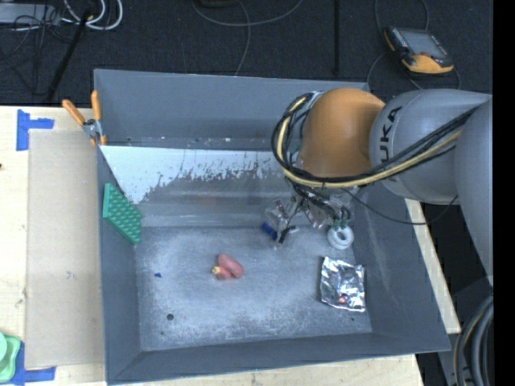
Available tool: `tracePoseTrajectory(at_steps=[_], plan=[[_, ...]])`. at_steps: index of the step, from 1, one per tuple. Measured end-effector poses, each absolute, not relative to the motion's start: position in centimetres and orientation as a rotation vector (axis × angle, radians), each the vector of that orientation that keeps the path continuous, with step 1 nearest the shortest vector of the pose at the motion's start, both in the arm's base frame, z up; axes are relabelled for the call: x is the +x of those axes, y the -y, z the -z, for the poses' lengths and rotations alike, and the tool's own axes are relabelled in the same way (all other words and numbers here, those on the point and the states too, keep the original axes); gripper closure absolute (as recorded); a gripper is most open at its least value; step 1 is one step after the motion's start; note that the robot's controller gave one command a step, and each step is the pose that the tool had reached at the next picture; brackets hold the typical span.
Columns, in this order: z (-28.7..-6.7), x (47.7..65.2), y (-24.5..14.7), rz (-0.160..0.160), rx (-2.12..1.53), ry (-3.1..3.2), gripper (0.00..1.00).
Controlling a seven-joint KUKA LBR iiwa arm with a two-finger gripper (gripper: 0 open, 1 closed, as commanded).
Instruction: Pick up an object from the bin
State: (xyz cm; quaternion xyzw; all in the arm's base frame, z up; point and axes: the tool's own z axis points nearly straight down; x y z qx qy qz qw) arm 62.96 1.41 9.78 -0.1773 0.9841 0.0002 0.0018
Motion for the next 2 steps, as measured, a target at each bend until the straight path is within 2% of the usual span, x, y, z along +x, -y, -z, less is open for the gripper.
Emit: tracePoseTrajectory(at_steps=[1, 2], plan=[[-10.1, 63.0, -1.4, -0.001, -0.553, -3.09, 1.0], [-19.3, 63.2, -1.5, 0.002, -0.547, -3.083, 1.0]])
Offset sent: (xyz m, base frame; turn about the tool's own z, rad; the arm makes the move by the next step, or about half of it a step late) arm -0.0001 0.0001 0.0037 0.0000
